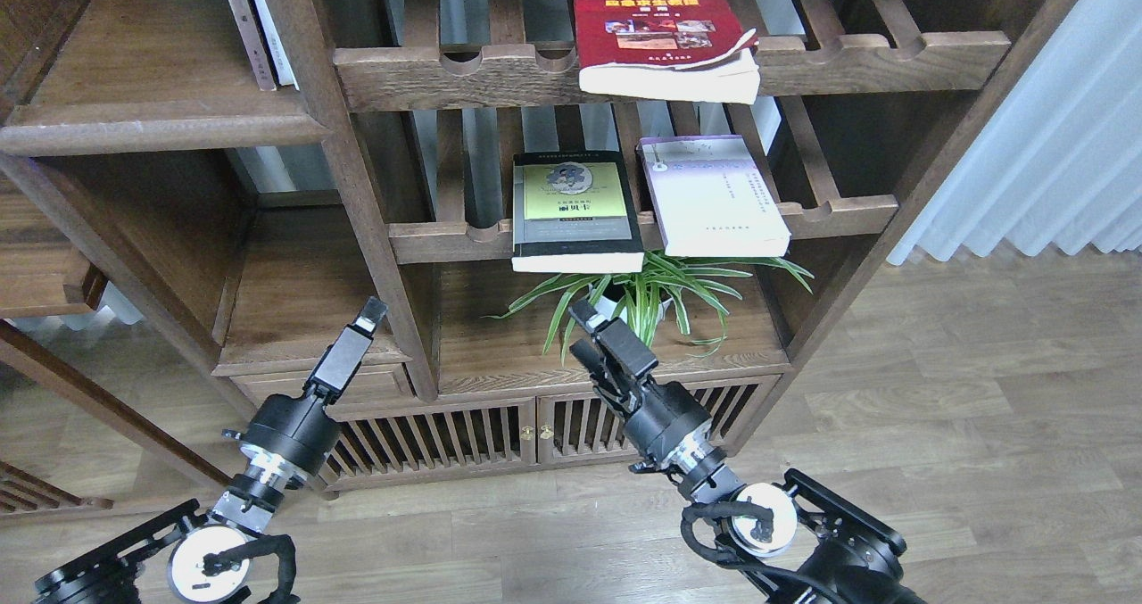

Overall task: Organize books on shelf
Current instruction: 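Reach both grippers toward the green-and-white book on the middle shelf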

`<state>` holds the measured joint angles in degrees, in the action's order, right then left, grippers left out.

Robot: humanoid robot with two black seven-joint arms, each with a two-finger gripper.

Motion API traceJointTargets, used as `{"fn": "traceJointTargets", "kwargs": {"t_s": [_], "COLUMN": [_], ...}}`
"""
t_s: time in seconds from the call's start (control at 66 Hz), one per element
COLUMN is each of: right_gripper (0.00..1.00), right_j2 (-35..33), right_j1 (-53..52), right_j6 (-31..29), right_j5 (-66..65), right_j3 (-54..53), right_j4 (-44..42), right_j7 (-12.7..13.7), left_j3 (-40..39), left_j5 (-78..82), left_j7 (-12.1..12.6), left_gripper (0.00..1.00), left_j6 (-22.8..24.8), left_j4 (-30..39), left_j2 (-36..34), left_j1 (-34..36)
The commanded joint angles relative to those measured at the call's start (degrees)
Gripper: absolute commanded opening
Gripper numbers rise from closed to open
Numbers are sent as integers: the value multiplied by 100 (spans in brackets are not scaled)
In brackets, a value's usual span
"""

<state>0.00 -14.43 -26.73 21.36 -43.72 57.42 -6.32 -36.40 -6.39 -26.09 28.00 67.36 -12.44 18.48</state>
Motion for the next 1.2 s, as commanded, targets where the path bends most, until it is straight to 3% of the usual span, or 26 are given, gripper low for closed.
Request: {"fn": "traceJointTargets", "kwargs": {"t_s": [0.0, 0.212, 0.576, 1.182], "right_gripper": [99, 99, 98, 93], "right_j2": [0, 0, 0, 0], "right_j1": [-16, -42, -525, -1308], "right_j6": [1, 106, 1213, 1627], "right_j5": [-18, -9, 176, 545], "right_j3": [162, 241, 162, -49], "right_j4": [41, 33, -99, -917], "right_j7": [0, 0, -27, -88], "left_j3": [-113, -254, -289, -298], "left_j5": [6, 6, 15, 33], "left_j7": [25, 16, 51, 60], "left_gripper": [97, 99, 99, 99], "left_j6": [0, 0, 0, 0], "left_j4": [5, -4, -74, -74], "left_j2": [75, 66, 58, 119], "left_j1": [-2, -37, -116, -397]}}
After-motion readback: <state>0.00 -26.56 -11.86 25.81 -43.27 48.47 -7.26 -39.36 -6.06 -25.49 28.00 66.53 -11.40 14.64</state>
